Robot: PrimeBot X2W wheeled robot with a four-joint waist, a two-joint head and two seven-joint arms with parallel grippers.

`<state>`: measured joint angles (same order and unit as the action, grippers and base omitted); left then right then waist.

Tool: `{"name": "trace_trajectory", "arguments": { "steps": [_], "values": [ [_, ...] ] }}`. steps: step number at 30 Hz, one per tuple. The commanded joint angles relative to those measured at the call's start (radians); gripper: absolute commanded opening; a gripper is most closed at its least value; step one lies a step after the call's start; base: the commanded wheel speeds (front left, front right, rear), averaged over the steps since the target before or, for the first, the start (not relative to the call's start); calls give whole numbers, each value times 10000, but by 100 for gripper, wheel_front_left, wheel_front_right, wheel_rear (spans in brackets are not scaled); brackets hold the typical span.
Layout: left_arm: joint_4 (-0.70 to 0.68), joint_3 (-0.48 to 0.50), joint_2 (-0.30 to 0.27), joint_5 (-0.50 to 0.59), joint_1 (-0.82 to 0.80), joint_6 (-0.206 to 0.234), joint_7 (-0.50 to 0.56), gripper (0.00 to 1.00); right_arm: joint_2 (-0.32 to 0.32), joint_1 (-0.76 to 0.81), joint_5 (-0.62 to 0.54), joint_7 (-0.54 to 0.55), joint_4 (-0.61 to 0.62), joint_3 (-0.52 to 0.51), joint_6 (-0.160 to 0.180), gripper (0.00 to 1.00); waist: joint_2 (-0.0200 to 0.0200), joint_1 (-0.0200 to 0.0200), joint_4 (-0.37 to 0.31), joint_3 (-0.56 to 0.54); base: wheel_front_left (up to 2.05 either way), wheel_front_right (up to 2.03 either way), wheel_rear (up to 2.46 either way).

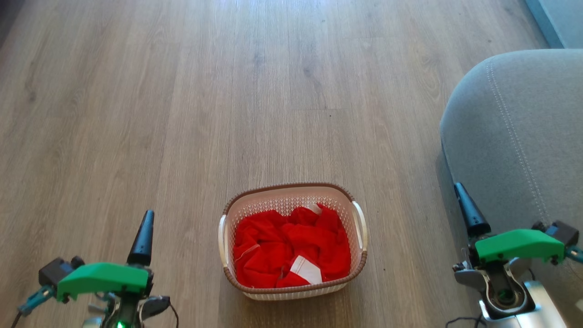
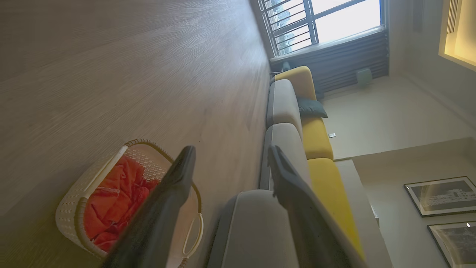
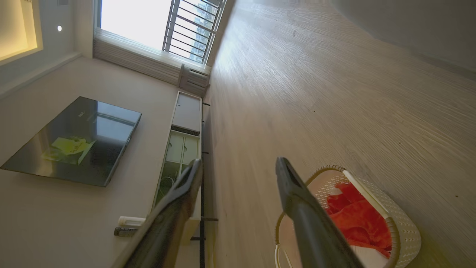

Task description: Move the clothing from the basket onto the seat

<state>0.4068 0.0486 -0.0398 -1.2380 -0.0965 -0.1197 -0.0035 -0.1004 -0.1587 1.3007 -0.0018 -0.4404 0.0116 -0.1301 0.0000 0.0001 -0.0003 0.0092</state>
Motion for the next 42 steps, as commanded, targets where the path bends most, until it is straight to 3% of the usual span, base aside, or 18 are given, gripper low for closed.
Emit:
{"name": "trace_trajectory", "arguments": {
  "steps": [1,18,42],
  "values": [
    [-270,56,-197,272,-638,-34,-113,100,-227,-658,-228,-102,264,118,-3,100,0,-1,-3,-3,0,0,0],
    [-63,-99,-304,3228,-1130,-26,-611,100,-378,-1240,-2598,-606,-224,408,-4,100,0,-1,-37,9,0,0,0],
    [295,-146,-404,6492,-1922,44,-1284,100,-671,-2230,-5333,-1286,-777,971,-5,100,0,-1,-83,50,0,0,0]
  ]
}}
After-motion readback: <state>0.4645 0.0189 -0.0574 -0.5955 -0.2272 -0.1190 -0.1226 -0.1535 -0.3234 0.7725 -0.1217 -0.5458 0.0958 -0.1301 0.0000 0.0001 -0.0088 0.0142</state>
